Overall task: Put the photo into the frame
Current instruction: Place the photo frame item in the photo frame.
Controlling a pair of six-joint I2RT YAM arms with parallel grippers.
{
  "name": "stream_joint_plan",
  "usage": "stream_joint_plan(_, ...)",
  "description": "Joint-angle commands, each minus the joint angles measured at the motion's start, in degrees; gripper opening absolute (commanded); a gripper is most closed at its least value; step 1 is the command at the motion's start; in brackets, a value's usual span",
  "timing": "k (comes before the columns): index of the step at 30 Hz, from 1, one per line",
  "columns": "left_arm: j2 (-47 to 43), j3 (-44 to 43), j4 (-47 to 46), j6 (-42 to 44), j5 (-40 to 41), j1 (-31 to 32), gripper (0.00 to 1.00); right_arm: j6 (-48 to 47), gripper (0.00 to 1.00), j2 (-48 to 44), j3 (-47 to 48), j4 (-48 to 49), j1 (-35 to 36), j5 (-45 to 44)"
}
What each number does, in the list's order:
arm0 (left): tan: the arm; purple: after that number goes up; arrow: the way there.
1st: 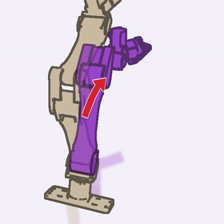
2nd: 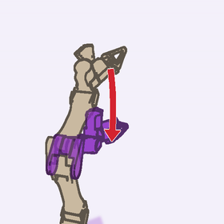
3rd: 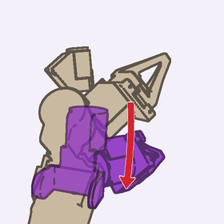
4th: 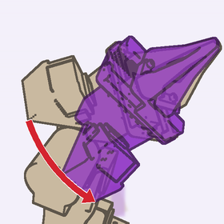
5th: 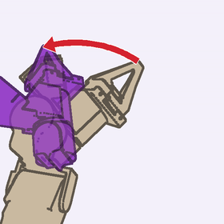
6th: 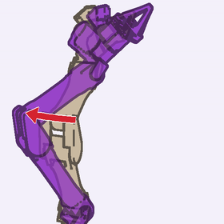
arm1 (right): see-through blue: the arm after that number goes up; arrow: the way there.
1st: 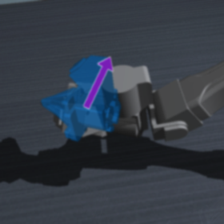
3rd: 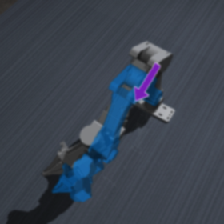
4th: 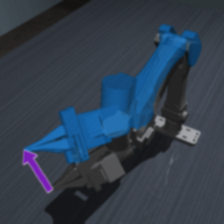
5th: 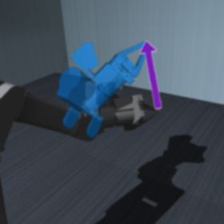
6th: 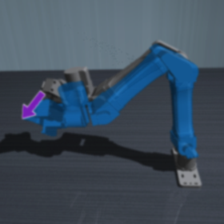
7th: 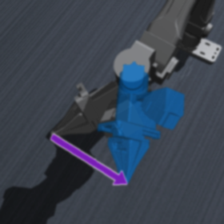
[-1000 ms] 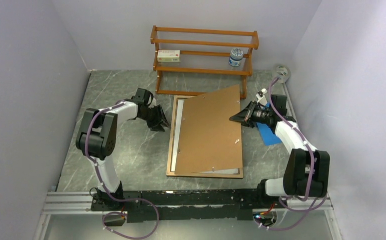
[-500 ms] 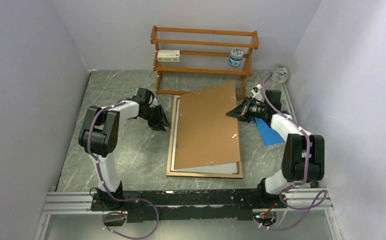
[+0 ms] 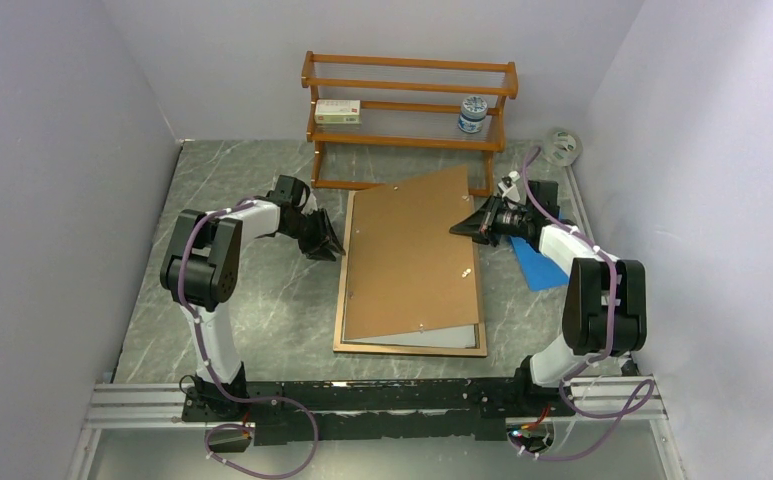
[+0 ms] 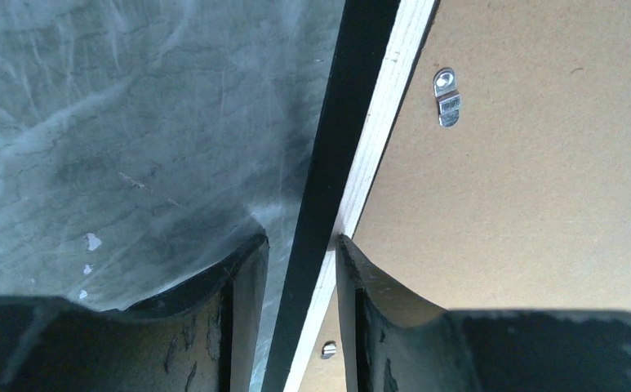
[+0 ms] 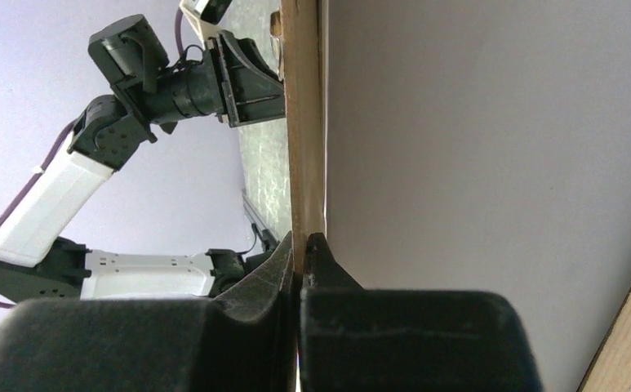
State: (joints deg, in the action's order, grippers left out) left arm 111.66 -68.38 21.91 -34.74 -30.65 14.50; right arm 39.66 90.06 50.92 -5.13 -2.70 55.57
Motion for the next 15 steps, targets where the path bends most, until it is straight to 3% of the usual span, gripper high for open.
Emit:
stream_joint_plan(1,1.7,-1.0,-1.0,0.6,1.1,0.4,0.42,0.8,0.0,0.1,4.0,-2.2,0.3,3.6)
stream_joint_plan(15,2.2,-0.7,-1.1,0.5,1.5,0.5,0.42,-1.8,0.0,-3.0,2.1,-5.3,0.2,2.0)
